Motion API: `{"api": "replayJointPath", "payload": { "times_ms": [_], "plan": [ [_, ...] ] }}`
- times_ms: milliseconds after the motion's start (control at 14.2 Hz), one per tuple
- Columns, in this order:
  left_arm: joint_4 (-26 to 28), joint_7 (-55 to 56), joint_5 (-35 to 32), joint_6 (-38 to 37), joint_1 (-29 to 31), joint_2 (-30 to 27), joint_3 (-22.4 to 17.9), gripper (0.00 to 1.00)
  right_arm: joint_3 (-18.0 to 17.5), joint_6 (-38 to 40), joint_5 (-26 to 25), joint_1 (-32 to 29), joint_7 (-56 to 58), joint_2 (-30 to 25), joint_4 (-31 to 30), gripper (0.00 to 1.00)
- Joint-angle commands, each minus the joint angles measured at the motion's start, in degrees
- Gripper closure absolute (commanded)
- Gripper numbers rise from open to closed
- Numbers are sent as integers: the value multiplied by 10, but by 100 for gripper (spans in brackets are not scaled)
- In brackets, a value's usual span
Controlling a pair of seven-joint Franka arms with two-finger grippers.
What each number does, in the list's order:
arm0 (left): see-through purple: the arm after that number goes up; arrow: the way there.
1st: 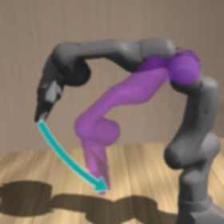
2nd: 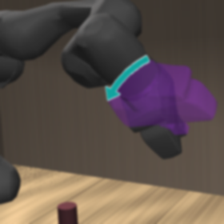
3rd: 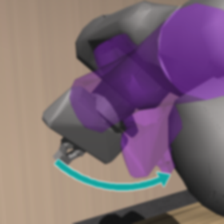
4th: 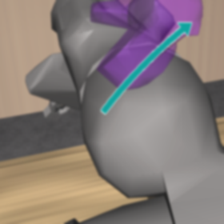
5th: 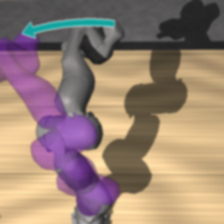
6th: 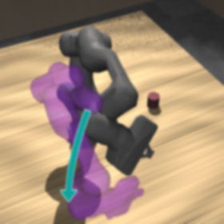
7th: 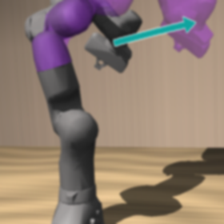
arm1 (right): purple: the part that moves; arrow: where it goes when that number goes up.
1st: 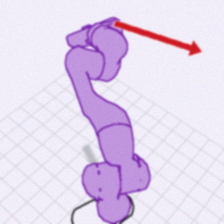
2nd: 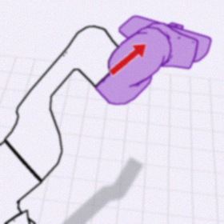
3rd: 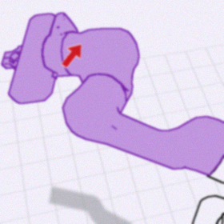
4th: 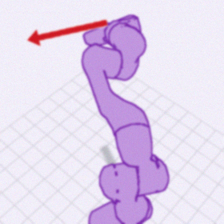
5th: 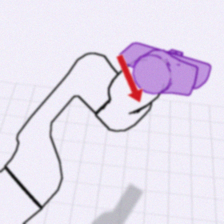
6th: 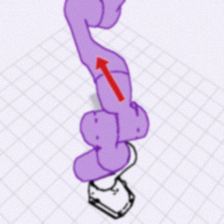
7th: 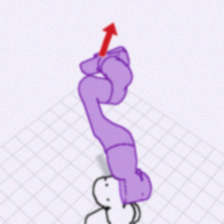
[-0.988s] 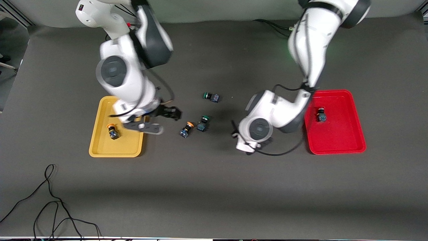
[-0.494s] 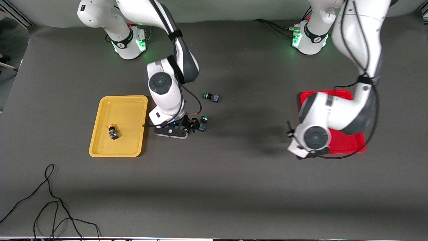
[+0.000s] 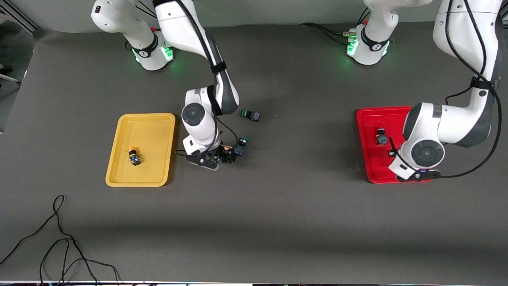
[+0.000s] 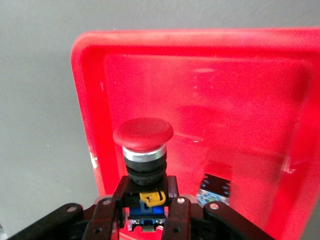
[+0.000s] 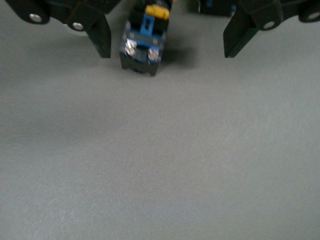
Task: Place red and yellow buttons in trays
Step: 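Place the red button in the red tray with the left gripper, withdraw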
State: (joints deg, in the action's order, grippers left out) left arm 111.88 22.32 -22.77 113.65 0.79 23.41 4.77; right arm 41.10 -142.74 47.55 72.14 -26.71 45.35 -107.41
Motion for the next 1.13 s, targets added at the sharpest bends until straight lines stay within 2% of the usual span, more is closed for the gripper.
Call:
{"api": "replayJointPath", "payload": {
  "times_ms": [0,71,141,212,282,564,635,776,846,1058],
  "plan": [
    [54,-3,-14,31,11,-43,6,98,-3,11,27,-36,-4,11,25,7],
    [72,-3,-14,52,22,-56,7,90,-3,28,27,-42,-5,10,26,26],
    [91,-3,-14,72,24,-66,7,66,-2,41,27,-43,-4,9,29,60],
    [98,-3,-14,80,25,-70,7,24,-3,42,27,-43,-4,8,30,75],
    [98,-3,-14,81,28,-71,7,2,-3,42,28,-41,-6,8,30,75],
    [97,-3,-14,75,32,-74,8,1,-8,43,27,-30,-15,3,29,72],
    [94,-4,-14,72,32,-77,9,1,-11,43,27,-29,-15,3,27,68],
    [84,-5,-5,48,28,-91,13,1,-11,43,27,-31,-12,3,26,45],
    [73,-5,2,26,24,-100,16,1,-11,44,27,-32,-12,2,26,39],
    [48,-7,85,-24,19,-149,36,1,-11,62,26,-29,-9,0,26,38]
  ]
}}
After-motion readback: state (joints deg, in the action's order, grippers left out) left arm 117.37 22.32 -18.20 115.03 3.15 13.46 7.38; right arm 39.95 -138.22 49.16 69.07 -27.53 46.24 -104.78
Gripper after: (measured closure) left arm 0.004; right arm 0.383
